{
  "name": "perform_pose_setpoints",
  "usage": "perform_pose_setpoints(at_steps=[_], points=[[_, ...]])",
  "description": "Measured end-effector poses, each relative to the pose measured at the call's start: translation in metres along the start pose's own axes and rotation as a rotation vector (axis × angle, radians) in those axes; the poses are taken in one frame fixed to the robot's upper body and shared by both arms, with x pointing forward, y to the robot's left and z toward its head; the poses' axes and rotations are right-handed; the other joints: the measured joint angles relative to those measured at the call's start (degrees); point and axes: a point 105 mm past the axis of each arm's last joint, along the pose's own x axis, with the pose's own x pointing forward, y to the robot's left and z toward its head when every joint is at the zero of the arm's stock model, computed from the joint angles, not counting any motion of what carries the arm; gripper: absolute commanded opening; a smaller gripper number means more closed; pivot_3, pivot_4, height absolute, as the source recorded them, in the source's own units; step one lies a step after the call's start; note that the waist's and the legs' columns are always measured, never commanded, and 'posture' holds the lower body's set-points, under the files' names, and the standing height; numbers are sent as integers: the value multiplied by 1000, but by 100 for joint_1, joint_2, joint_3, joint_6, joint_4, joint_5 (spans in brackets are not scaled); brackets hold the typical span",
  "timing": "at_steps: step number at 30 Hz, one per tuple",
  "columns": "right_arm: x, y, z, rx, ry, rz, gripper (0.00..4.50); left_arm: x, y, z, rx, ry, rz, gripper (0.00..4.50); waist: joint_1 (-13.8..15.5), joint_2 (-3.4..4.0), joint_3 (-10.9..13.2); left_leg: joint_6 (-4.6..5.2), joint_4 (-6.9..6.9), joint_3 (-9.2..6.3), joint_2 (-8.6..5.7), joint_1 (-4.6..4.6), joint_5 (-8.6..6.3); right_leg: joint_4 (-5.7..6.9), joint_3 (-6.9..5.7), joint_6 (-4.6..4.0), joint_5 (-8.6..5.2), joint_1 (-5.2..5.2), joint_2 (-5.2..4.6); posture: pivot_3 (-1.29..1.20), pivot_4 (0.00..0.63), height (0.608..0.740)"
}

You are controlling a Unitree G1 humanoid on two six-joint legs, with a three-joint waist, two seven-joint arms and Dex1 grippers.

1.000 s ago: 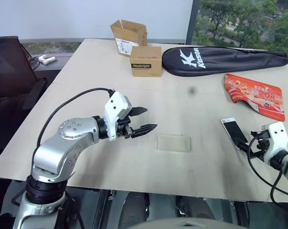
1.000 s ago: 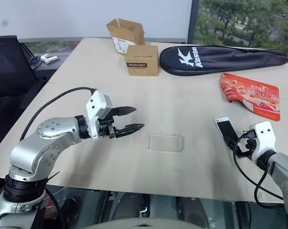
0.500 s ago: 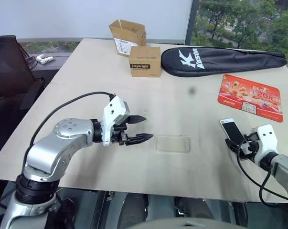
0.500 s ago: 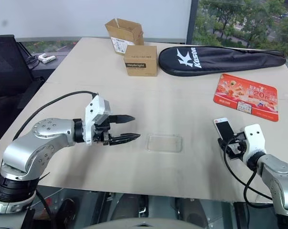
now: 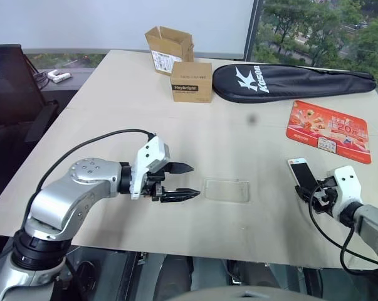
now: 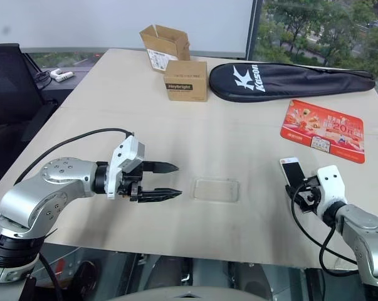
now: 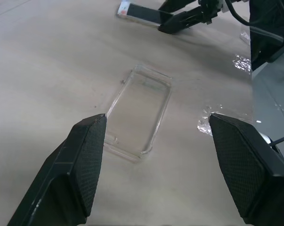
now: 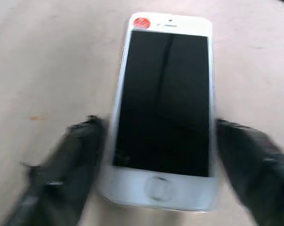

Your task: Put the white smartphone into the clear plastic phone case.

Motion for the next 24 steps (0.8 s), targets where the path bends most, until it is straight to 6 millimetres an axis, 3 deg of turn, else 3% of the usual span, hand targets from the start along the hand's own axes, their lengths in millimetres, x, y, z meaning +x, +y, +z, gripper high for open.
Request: perform_pose_setpoints(at_steps=[7,12,19,24], points=[[1,-2,-1,-24,-1,-18,2801,0,0,0,6,0,-5,3593,2,-8,-5,-5,2,2,-19,-2,-3,-7,-10,3,-1,1,-52,0,150,732],[6,4,11,-62,-32,38,2801,-3,3,-2,10,8,3,3593,-49,-2,0,-5,2,4,-19,5,-3,-4,-30,4,1,-2,-69,0,150,732],[15,72,48,-249,-93,528,2801,-12,21,-7,36,10,48,3593,-5,90,65,23,-16,-6,-39,-12,14,2,-30,-14,12,-35,-19,0,150,732],[13,91,80,-494,-168,687,2801,-17,31,3,77,-4,57,3593,46,101,99,23,-19,-1,-48,-26,14,-3,-25,-3,5,-43,-18,0,150,732]])
